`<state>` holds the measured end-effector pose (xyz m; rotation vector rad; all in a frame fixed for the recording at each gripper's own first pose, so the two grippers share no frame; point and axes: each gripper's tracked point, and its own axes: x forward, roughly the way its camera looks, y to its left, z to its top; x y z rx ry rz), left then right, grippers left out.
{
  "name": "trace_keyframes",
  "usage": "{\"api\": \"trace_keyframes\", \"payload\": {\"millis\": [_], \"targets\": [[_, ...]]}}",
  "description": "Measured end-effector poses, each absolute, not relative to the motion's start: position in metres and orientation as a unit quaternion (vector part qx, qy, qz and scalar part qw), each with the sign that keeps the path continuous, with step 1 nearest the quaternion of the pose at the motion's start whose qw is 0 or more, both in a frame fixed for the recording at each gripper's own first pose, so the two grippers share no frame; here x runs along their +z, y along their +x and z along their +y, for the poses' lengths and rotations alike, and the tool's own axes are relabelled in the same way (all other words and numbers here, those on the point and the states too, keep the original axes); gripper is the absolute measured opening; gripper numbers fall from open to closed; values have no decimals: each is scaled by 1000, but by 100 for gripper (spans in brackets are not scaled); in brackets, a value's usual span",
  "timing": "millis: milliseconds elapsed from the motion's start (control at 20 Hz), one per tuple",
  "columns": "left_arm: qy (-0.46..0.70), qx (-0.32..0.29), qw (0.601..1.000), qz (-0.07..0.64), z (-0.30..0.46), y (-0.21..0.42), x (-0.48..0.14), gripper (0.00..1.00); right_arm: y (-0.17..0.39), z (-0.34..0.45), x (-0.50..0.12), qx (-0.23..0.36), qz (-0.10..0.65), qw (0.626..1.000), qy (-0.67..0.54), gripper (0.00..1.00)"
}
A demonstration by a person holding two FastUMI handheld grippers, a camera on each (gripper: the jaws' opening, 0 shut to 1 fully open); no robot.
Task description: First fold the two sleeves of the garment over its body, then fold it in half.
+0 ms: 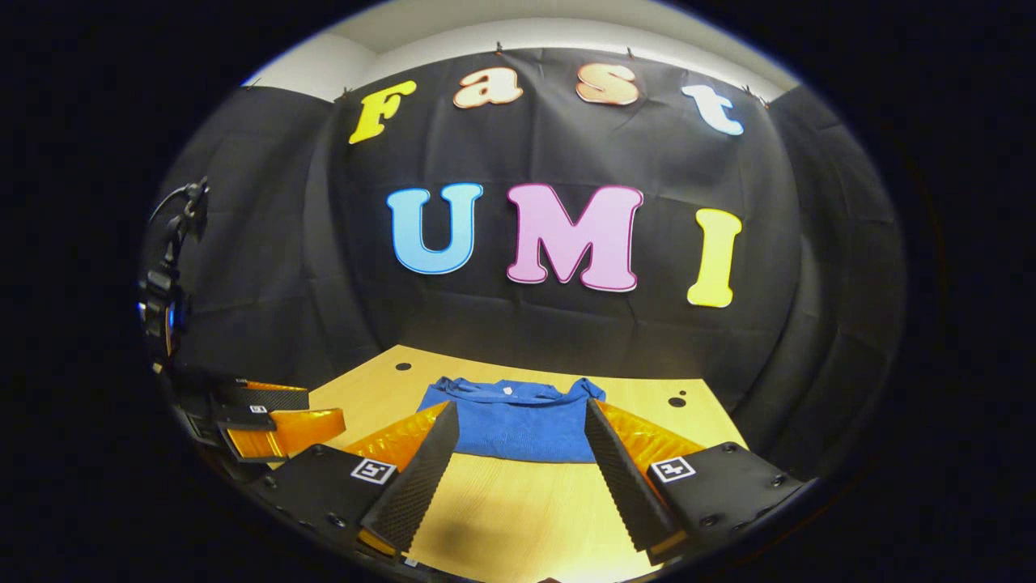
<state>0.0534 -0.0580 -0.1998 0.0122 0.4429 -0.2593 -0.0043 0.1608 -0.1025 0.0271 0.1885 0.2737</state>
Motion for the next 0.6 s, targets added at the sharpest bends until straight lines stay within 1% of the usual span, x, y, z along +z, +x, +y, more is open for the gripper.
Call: {"api": "trace_keyframes", "payload": {"millis": [50,100,150,300,350,400,600], "targets": [[7,-126,968,216,-56,47,-196,84,-15,162,-95,133,87,987,16,94],[13,-123,970,210,-53,43,-191,84,-22,161,-89,130,80,988,14,94],[19,-121,972,202,-50,40,-187,84,-26,159,-86,125,75,989,8,98],[31,-118,975,187,-48,31,-177,84,-36,156,-80,115,66,991,-3,98],[30,-116,976,184,-48,28,-175,84,-38,157,-79,116,68,991,-4,95],[30,-116,976,183,-48,26,-173,84,-39,156,-78,115,68,991,-7,98],[43,-104,980,166,-49,25,-166,84,-42,151,-74,112,67,991,-11,98]]}}
